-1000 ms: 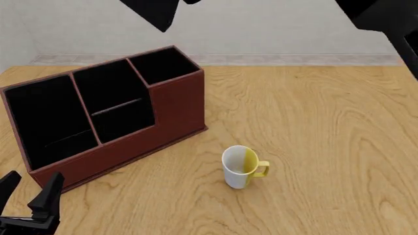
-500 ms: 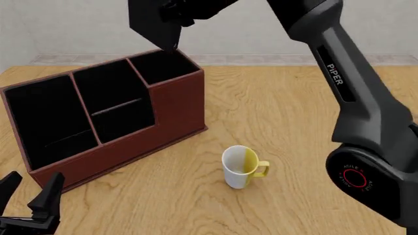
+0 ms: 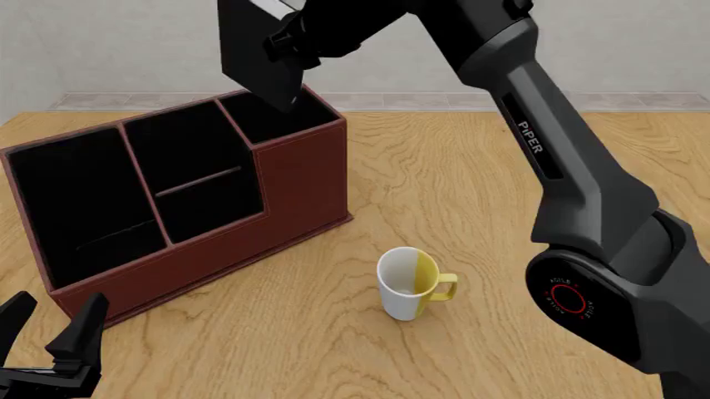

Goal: Pick up the book and place it in the right compartment of the caddy.

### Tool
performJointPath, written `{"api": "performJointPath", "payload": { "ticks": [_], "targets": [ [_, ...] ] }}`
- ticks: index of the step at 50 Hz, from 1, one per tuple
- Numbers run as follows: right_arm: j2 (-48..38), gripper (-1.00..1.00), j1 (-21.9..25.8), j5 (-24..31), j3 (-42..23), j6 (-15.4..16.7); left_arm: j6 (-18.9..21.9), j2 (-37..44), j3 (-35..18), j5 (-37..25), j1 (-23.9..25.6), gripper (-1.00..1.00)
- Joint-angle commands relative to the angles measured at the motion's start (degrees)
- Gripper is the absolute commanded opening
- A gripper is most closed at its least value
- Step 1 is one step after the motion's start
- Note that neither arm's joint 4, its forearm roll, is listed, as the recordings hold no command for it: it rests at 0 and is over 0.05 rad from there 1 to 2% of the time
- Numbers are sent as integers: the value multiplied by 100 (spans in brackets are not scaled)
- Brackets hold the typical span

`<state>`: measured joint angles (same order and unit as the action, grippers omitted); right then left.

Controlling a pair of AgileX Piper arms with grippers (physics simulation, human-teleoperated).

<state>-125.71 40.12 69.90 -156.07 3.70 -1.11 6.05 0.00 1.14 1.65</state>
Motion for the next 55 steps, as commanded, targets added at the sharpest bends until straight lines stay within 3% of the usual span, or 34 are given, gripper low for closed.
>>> {"api": "performJointPath", "payload": {
  "ticks": [1, 18, 32, 55],
  "targets": [
    [-43, -100, -31, -6, -55, -143, -17, -67, 0, -64, -6, 100],
    [-193, -100, -190, -7, -183, -88, -26, -36, 0, -31, -26, 100],
    [-469, -100, -242, -29, -441, -349, -49, 74, 0, 72, -40, 100],
    [-843, -100, -293, -23, -438, -250, -76, 180, 0, 170, -43, 100]
  ]
}}
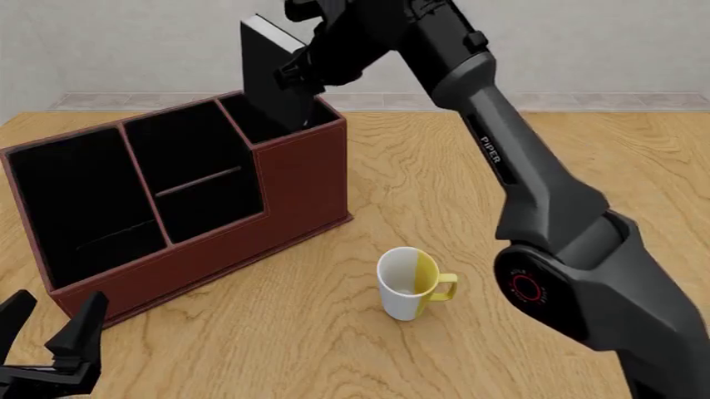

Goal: Pick up the book and place it in the right compartment of the caddy.

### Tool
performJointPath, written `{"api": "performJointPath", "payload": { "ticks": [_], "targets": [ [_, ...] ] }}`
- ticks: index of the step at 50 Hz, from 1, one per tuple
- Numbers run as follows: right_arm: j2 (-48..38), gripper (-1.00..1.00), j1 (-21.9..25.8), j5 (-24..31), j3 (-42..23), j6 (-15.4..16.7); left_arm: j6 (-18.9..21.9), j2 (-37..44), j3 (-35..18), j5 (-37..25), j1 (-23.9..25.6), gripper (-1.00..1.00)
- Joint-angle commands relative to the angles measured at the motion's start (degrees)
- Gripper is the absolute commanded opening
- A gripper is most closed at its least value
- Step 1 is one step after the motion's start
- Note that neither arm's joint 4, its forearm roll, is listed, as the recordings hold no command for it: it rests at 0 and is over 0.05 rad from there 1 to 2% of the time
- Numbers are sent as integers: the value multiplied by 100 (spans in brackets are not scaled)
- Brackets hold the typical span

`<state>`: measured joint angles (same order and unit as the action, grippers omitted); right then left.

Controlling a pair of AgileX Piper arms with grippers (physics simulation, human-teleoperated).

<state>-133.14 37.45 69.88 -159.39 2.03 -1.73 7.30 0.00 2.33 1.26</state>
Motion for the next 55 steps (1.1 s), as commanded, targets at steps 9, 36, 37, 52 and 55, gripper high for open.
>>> {"api": "performJointPath", "payload": {
  "ticks": [9, 36, 37, 52, 55],
  "targets": [
    [-214, -100, -20, -54, -200, -108, -31, 94, 0, 85, -26, 100],
    [-418, -100, 31, -133, -273, 21, -101, 369, 0, 322, -81, 100],
    [-423, -100, 27, -138, -273, 28, -102, 382, 0, 333, -82, 100],
    [-483, -100, 28, -250, -280, 24, -150, 739, 0, 634, -132, 100],
    [-450, -100, -24, -296, -280, 55, -164, 862, 0, 739, -154, 100]
  ]
}}
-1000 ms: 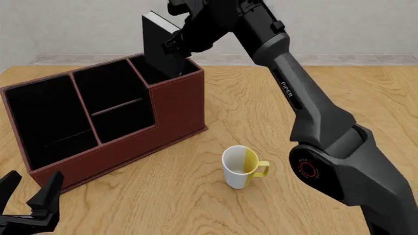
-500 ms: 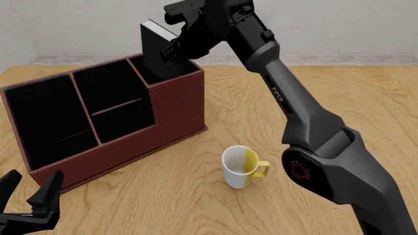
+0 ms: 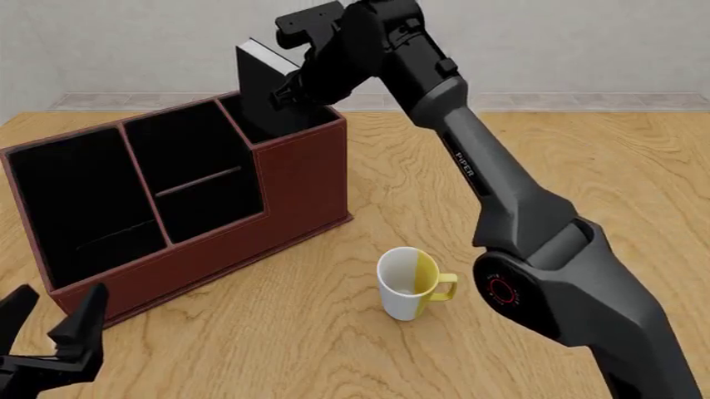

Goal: Pick up the book and place it in the right compartment of the caddy.

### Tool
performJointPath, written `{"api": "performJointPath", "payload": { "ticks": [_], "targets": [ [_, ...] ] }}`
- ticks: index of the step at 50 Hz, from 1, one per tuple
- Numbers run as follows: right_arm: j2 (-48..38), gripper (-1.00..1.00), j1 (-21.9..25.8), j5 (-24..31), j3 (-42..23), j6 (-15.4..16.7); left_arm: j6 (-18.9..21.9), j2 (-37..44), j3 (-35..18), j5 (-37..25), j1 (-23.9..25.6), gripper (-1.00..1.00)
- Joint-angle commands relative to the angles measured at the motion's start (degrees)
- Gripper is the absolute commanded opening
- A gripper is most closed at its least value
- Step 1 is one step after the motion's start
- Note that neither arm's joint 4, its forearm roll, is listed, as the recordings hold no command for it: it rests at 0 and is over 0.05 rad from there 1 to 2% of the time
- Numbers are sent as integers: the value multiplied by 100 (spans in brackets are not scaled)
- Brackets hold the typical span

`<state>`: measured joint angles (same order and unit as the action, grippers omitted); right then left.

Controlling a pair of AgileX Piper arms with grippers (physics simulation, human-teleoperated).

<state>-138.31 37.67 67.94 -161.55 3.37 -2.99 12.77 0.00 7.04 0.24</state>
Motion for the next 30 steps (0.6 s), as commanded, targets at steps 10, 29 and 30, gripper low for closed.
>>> {"api": "performJointPath", "payload": {
  "ticks": [10, 29, 30],
  "targets": [
    [-18, -100, -50, -193, -64, -193, -78, 680, 0, 583, -81, 100],
    [-305, -100, -1, -282, -63, -147, -170, 1894, 0, 1669, -164, 100],
    [-308, -100, 4, -287, -64, -157, -171, 1946, 0, 1718, -164, 100]
  ]
}}
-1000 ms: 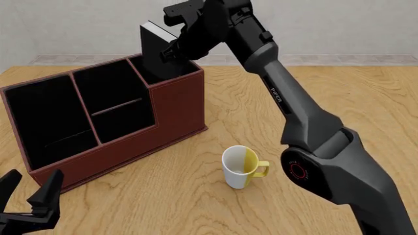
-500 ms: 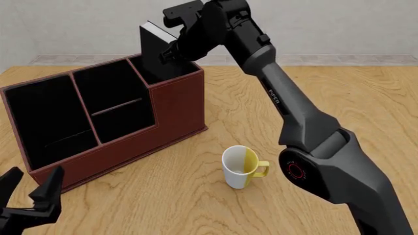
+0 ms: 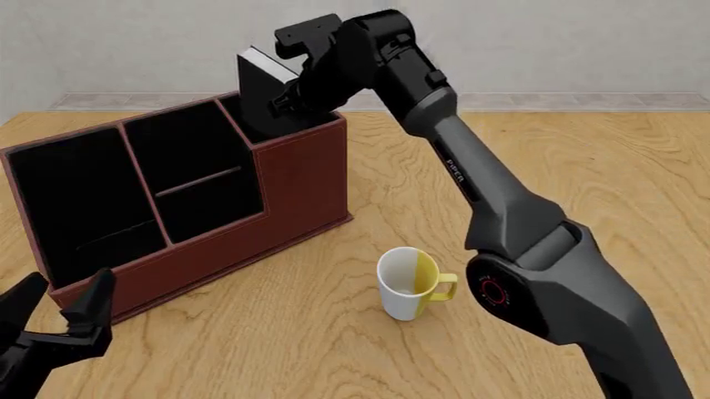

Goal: Pick up the book and place it in the right compartment of the caddy.

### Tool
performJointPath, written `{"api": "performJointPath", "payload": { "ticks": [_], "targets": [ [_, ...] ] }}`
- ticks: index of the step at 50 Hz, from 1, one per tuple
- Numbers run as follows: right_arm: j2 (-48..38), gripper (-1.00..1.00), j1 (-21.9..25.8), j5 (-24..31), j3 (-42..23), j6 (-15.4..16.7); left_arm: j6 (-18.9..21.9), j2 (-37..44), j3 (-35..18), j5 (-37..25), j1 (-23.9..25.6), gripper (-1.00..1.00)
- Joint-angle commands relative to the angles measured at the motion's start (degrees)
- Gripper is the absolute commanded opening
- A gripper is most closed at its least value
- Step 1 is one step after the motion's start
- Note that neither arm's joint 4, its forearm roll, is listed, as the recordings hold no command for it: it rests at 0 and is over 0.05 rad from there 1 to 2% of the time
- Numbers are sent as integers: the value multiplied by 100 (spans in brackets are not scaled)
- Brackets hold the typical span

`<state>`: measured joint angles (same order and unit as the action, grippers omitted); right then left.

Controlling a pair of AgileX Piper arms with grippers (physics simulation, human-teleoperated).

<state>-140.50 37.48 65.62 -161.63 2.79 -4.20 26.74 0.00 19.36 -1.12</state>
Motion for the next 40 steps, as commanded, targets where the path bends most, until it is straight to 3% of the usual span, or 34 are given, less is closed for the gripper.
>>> {"api": "performJointPath", "payload": {
  "ticks": [1, 11, 12, 26, 40],
  "targets": [
    [-93, -100, 20, -57, -57, -98, -55, 576, 0, 512, -31, 100],
    [-102, -100, 25, -27, -56, -40, -88, 570, 0, 499, -28, 100],
    [-93, 100, 53, 5, -49, 30, -88, 623, 0, 551, -27, 100],
    [45, 100, -23, 37, -48, 110, -70, 206, 0, 156, -24, 100],
    [295, 100, 3, 92, -57, 155, -19, 361, 0, 322, -16, 100]
  ]
}}
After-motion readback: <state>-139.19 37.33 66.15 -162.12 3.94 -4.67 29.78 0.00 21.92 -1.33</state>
